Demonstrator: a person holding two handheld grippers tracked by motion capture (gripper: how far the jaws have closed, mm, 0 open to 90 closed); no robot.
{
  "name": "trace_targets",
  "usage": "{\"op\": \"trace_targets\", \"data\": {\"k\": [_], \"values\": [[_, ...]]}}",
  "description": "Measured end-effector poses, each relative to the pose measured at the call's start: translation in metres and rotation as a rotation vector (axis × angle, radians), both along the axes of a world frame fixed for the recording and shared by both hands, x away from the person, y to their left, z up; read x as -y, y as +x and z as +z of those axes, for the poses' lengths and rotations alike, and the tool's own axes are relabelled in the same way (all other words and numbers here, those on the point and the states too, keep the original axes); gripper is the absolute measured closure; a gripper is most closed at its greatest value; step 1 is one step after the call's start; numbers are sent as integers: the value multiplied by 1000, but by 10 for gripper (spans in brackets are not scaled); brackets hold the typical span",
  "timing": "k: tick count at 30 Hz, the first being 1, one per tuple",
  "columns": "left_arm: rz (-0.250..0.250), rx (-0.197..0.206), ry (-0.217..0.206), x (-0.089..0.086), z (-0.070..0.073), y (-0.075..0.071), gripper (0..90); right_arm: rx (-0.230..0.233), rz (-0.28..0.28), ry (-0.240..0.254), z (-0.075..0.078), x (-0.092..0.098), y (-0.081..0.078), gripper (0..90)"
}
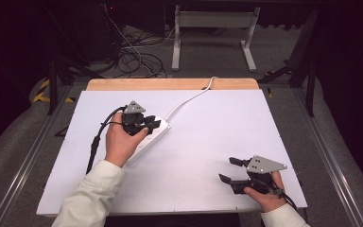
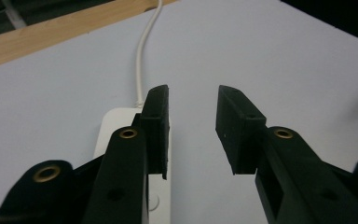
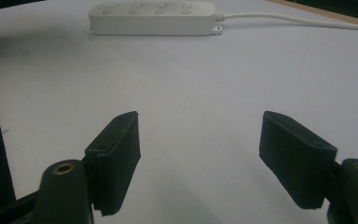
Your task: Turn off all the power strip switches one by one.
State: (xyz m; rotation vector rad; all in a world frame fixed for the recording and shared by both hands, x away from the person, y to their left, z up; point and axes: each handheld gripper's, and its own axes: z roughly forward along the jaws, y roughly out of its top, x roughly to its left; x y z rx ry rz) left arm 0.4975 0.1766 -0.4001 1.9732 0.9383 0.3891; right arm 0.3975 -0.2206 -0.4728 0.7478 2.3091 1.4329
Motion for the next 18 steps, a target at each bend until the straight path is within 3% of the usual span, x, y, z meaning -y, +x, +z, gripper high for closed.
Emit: {"op": "trace_targets", "data": {"k": [4,6,10,14,18], "values": [[-41,48,-22,-5,9,-19,580,4,-3,1,0,1,0,293],[-60,105,-14,-9,11,-31,484,7,-6,4,1,1,0,293],[-104,175,-45,-22,7,-58,320,15,-12,10,2,3,0,290],[-135,243,-69,-47,-9,-89,260,17,-16,15,2,4,0,288],[-158,264,-78,-71,-33,-120,223,22,-18,16,3,4,0,286]]}}
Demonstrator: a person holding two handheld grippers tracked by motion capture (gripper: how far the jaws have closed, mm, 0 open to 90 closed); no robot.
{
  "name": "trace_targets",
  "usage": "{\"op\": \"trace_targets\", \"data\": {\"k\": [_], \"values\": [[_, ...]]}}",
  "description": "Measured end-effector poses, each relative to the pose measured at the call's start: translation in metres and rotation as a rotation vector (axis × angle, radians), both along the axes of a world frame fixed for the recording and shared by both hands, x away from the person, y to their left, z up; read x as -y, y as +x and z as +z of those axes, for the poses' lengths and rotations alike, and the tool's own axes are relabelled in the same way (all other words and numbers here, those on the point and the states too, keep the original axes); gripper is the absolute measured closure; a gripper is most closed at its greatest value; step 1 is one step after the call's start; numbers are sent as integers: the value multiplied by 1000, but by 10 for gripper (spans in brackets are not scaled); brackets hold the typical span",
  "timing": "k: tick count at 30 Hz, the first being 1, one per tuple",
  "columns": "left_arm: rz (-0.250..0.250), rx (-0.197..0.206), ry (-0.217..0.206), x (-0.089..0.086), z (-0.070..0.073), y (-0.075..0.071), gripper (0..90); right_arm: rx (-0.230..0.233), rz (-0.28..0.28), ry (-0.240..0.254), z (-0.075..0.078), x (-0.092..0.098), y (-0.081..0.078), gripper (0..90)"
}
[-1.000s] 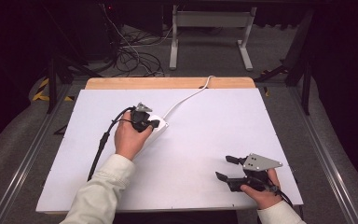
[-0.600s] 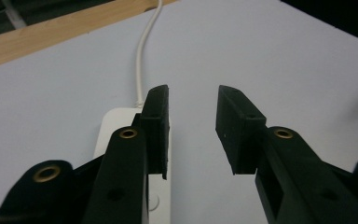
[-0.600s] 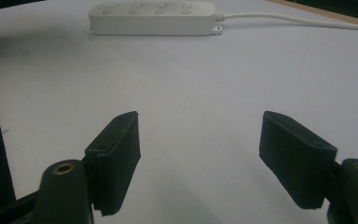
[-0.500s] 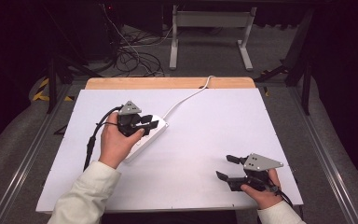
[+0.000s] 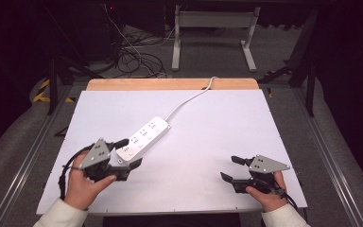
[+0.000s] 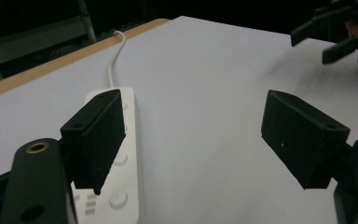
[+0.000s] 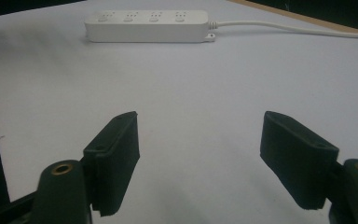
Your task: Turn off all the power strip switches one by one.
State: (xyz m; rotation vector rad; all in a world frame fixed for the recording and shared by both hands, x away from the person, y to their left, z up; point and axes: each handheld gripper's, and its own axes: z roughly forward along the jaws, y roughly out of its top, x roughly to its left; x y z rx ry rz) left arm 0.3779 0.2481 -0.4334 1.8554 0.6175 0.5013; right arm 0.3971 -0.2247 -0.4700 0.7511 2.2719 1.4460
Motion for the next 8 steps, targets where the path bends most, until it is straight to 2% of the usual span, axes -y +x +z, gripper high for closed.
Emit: {"op": "trace_targets", "data": {"k": [4,8], "values": [[45,-4,5,-24,-25,-20,222,-1,0,1,0,0,0,286],[94,-51,-48,-37,-31,-29,233,3,2,0,1,-1,-1,286]]}}
